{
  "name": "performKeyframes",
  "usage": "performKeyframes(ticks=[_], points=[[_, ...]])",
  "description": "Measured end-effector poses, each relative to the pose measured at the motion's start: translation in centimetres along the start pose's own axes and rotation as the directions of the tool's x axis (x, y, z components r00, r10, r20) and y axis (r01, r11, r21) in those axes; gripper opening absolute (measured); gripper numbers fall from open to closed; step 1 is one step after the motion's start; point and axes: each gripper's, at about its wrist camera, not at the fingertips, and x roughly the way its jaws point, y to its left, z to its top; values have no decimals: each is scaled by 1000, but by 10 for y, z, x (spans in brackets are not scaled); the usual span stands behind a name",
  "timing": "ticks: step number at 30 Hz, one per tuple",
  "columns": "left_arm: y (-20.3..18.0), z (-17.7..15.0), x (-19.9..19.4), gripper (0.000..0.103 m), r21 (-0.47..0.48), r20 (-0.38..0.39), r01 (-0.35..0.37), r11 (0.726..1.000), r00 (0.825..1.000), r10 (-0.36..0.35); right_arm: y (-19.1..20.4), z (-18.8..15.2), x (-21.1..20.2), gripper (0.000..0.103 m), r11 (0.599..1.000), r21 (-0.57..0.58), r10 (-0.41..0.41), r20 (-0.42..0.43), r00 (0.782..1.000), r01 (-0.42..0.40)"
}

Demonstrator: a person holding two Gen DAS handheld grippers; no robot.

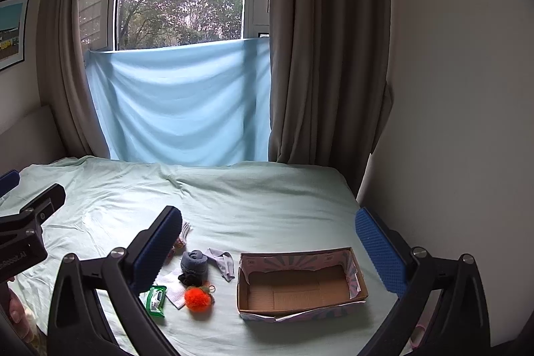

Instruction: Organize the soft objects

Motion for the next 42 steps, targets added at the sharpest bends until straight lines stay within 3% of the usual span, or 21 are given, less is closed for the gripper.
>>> performKeyframes(ticks=[42], points=[[-7, 5, 1, 103, -16, -6, 8, 1000, 1000, -8, 2, -2, 0, 103, 1000, -6, 7, 34, 999, -6]])
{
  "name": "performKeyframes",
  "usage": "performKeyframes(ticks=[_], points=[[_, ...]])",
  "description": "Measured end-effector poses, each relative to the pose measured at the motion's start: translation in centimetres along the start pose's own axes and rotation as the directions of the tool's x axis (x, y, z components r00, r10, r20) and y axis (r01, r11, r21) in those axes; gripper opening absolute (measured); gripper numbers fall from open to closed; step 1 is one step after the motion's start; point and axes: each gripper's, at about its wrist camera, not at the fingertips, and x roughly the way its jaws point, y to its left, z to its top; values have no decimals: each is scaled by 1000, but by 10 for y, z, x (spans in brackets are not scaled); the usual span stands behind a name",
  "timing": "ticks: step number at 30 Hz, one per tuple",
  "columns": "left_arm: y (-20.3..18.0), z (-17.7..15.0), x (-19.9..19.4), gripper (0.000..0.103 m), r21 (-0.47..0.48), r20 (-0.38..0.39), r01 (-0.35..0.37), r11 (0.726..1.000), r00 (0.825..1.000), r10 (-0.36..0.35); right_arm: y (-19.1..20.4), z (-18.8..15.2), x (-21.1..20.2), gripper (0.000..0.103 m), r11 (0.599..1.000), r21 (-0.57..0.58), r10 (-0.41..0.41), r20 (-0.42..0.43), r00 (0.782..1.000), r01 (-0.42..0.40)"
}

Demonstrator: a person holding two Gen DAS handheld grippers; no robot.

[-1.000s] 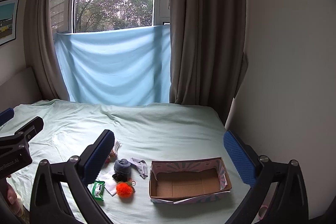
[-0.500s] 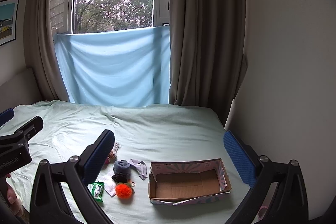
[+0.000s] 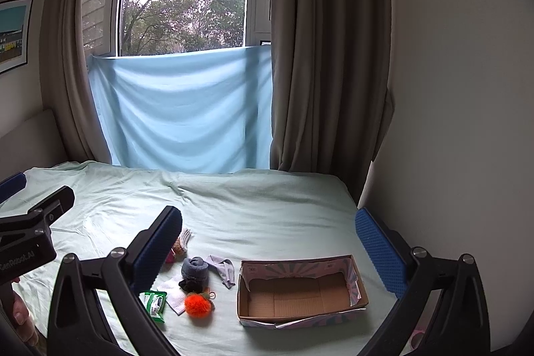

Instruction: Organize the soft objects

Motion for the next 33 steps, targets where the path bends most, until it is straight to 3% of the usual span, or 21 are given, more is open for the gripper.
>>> performKeyframes(ticks=[24, 33], points=[[2, -1, -1, 103, -10, 2, 5, 1000, 1000, -5, 1, -1, -5, 103, 1000, 2, 8, 2, 1000, -8], [23, -10, 3, 103, -58, -47, -47, 997, 998, 44, 9, -2, 0, 103, 999, -32, 31, 2, 1000, -31]])
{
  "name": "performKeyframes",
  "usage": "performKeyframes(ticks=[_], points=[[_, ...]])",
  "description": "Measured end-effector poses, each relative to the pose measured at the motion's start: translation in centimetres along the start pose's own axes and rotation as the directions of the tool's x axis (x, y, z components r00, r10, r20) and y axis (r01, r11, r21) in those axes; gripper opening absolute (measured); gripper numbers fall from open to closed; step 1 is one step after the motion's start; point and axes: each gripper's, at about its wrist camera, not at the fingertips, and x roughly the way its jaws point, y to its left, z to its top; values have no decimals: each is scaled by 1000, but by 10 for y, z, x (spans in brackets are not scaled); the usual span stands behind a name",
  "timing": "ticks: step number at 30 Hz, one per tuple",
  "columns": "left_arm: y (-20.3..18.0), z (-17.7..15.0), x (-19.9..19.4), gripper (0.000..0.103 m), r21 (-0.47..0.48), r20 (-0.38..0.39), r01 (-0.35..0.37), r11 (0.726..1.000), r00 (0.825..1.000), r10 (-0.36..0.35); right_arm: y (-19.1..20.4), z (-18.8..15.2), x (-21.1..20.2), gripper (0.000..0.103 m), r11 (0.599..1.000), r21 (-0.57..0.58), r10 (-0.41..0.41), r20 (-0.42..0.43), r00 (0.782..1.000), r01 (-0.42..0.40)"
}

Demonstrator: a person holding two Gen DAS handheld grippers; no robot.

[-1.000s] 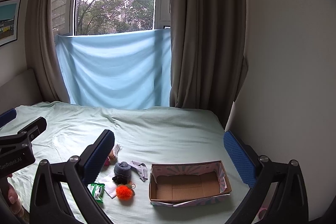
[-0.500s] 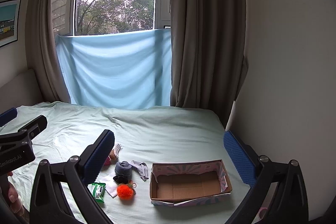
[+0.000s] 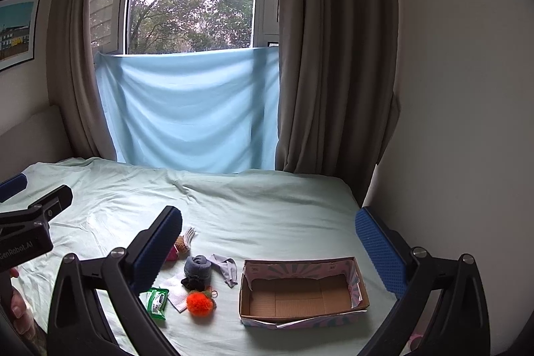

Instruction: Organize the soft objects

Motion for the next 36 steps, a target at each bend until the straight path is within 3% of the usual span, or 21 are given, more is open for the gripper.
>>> performKeyframes(ticks=[7, 17, 26, 36], points=[[25, -30, 19, 103, -17, -78, -61, 998, 995, 59, 15, -19, 17, 103, 997, 2, 80, -26, 996, -80], [61, -101, 94, 102, 29, -213, 25, 999, 977, -19, 71, -67, 64, 103, 997, 31, 74, -108, 991, -71], [94, -165, 185, 102, 23, -329, 150, 988, 935, -134, 122, -134, 132, 103, 987, 160, 3, -213, 977, 32], [96, -256, 295, 95, 21, -437, 225, 974, 878, -194, 150, -220, 221, 103, 982, 154, -53, -322, 945, 108]])
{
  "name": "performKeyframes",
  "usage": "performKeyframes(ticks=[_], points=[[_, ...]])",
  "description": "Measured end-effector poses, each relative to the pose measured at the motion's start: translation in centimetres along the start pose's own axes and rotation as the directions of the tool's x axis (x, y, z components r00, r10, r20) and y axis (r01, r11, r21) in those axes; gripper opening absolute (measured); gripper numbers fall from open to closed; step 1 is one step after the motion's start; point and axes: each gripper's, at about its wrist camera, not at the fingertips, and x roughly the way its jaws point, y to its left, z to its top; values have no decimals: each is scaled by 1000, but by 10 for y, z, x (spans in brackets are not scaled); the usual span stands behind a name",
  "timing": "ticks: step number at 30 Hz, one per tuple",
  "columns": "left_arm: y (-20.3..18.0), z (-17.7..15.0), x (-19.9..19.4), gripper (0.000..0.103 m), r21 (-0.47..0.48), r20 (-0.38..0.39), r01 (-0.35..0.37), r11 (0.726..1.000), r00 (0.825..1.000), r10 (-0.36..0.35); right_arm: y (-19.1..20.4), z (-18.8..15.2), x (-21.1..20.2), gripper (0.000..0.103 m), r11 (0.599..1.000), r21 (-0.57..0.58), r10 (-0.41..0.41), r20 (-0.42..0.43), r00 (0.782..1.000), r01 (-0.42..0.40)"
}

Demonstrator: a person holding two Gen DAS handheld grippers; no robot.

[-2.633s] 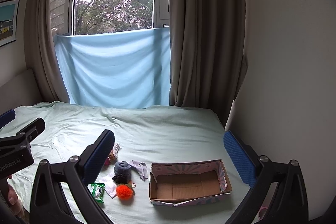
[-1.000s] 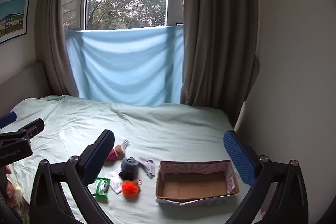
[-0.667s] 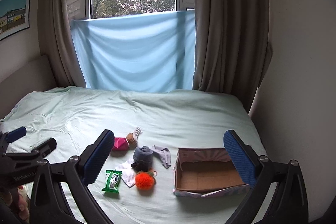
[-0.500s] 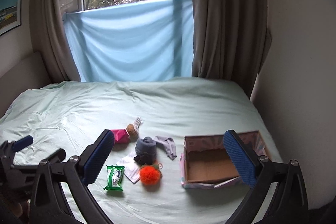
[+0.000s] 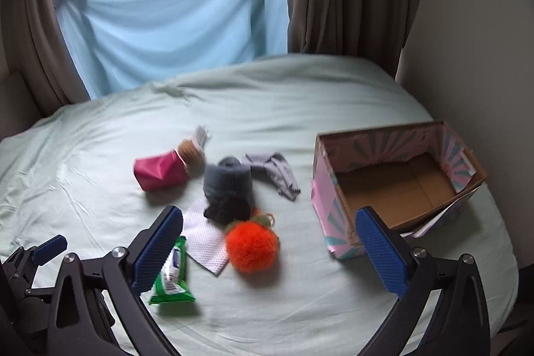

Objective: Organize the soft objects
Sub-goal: 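Grasp the green wipe pack with the left tool while the right tool grasps the orange pompom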

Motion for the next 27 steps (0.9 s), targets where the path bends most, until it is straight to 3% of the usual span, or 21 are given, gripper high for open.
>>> performKeyframes(ticks=[3, 13, 20, 27], points=[[2, -10, 35, 93, -10, -34, 24, 1000, 999, -24, -1, -17, 36, 102, 1000, 13, 3, -21, 1000, -3], [-8, -36, 106, 81, 34, -111, 43, 998, 993, -39, 3, -51, 126, 82, 999, 32, 33, -98, 995, -30], [-8, -35, 121, 69, 34, -121, 47, 998, 992, -43, 1, -64, 151, 60, 996, 63, 68, -130, 989, -60], [-9, -34, 120, 49, 76, -123, 31, 997, 992, -21, 5, -70, 155, 40, 995, 50, 88, -129, 988, -82]])
